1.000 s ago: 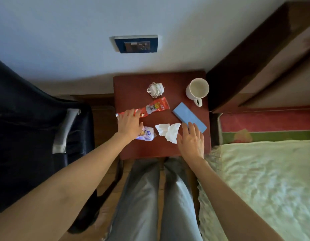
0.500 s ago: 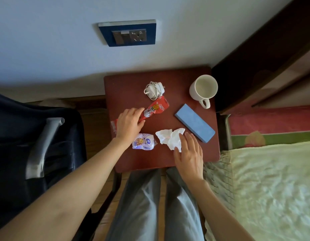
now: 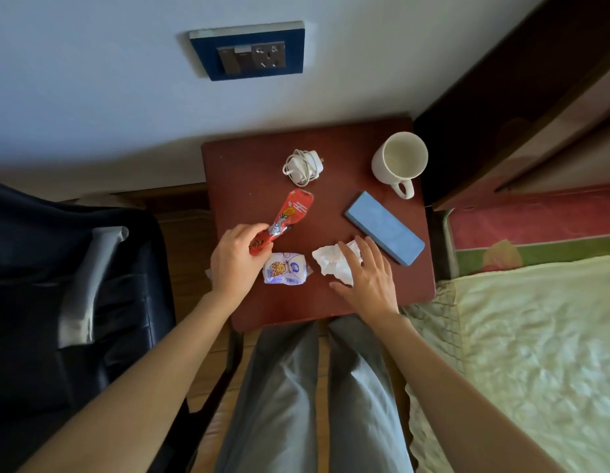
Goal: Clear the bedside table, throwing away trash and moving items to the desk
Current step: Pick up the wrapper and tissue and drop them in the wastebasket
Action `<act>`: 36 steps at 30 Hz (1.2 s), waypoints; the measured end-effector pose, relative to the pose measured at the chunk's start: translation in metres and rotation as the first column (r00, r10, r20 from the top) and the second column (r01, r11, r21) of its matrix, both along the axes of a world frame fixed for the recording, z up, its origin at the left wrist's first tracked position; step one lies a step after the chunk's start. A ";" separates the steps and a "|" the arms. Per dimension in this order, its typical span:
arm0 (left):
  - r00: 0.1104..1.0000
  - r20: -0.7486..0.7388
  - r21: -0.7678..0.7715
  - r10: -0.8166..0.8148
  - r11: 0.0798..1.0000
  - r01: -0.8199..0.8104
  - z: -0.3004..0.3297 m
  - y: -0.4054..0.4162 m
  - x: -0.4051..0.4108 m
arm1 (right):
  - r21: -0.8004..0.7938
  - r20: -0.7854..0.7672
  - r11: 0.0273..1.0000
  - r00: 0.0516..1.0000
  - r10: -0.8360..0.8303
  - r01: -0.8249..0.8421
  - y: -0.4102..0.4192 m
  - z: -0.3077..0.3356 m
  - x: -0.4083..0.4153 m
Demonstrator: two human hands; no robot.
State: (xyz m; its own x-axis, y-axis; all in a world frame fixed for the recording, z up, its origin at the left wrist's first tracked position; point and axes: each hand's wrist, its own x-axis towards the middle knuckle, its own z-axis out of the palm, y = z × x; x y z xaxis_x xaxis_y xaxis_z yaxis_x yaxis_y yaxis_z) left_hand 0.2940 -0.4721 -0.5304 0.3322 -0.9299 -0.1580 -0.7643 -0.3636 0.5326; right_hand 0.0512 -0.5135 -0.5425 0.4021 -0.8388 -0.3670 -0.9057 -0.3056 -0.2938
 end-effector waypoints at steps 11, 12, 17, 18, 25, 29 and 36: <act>0.991 -0.123 -0.030 0.054 0.998 -0.059 0.020 0.007 -0.005 | -0.125 0.177 0.984 0.979 -0.105 0.128 -0.009 -0.009 0.014; 0.990 -0.126 -0.032 0.055 0.998 -0.060 0.022 0.008 -0.005 | -0.107 0.183 0.984 0.975 -0.123 0.144 -0.010 -0.008 0.014; 0.989 -0.136 -0.026 0.054 0.998 -0.058 0.042 0.006 -0.004 | -0.078 0.203 0.967 0.953 -0.224 0.243 -0.008 0.003 0.008; 0.989 -0.138 -0.029 0.046 0.998 -0.051 0.047 0.005 -0.004 | -0.088 0.203 0.958 0.947 -0.250 0.272 -0.007 0.009 0.006; 0.990 -0.131 -0.049 -0.049 0.998 0.043 0.102 -0.004 -0.017 | -0.192 0.315 0.860 0.860 -0.401 0.472 0.007 0.086 -0.011; 0.980 -0.127 -0.096 -0.151 0.986 0.139 0.144 -0.013 -0.038 | -0.249 0.402 0.780 0.794 -0.456 0.574 0.027 0.149 -0.033; 0.909 -0.121 -0.180 -0.399 0.909 0.376 0.226 -0.017 -0.099 | -0.322 0.436 0.629 0.701 -0.564 0.707 0.095 0.251 -0.089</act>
